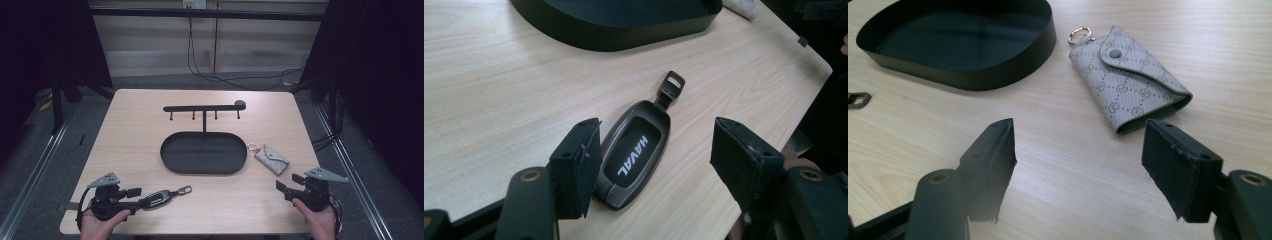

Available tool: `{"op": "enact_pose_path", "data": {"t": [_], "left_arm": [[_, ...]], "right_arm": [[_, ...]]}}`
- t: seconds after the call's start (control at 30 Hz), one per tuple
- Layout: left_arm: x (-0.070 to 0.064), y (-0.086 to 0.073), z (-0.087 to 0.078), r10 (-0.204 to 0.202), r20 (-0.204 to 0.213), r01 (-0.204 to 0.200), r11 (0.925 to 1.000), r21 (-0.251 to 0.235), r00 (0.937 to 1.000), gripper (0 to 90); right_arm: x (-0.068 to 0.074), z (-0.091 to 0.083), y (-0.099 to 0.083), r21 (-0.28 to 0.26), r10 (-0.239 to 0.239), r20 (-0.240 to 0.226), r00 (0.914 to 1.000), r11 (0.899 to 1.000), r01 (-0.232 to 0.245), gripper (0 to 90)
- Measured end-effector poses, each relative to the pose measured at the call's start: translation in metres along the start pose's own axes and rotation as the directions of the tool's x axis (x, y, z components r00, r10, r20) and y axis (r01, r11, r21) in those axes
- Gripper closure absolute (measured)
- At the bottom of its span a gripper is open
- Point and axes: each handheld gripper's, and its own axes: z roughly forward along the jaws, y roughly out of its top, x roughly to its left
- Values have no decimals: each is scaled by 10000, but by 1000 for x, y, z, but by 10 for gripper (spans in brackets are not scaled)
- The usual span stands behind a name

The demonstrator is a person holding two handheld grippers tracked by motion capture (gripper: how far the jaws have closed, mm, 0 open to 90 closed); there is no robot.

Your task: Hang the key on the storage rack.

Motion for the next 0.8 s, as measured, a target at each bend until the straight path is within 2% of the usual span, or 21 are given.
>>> {"op": "enact_pose_path", "data": {"t": [0.1,0.17,0.2,0.3,0.5,0.53,0.57,0.6,0.63,0.67,0.73,0.8], "left_arm": [[0,2,2,3,44,-3,10000,60,10000,371],[0,2,1,21,222,-25,9998,200,9998,376],[0,2,0,145,242,-151,9995,261,9996,394],[-1,2,-1,168,204,-176,9991,384,9997,412],[-4,5,-3,358,256,-368,9985,397,9990,411],[-6,8,-3,559,396,-580,9969,529,9976,411],[-6,8,-3,559,396,-580,9969,529,9976,411],[-10,10,-2,948,575,-990,9922,754,9938,411],[-12,11,-1,1082,631,-1132,9902,818,9921,413],[-13,13,0,1140,718,-1202,9887,898,9909,419],[-17,16,3,1304,620,-1368,9839,1146,9895,425],[-18,20,7,1118,547,-1182,9841,1329,9922,438]], "right_arm": [[-2,0,0,38,166,92,9998,9999,-167,261],[-4,1,-1,119,351,-27,9994,9993,-351,261],[-5,0,-1,87,346,-64,9994,9994,-345,270],[-6,-2,-2,-146,382,-129,9992,9992,-384,276],[-5,-4,-3,-188,320,-310,9990,9993,-326,276],[-5,-4,-3,-152,298,-291,9991,9994,-302,276],[-5,-4,-3,-152,298,-291,9991,9994,-302,276],[-4,-3,-3,-113,295,-338,9990,9995,-299,276],[-3,-3,-3,-105,233,-304,9993,9997,-236,276],[-2,-3,-3,-81,221,-309,9993,9997,-223,276],[-2,-2,-3,-27,165,-358,9992,9999,-166,276],[-2,-1,-3,53,211,-361,9991,9998,-209,276]]}}
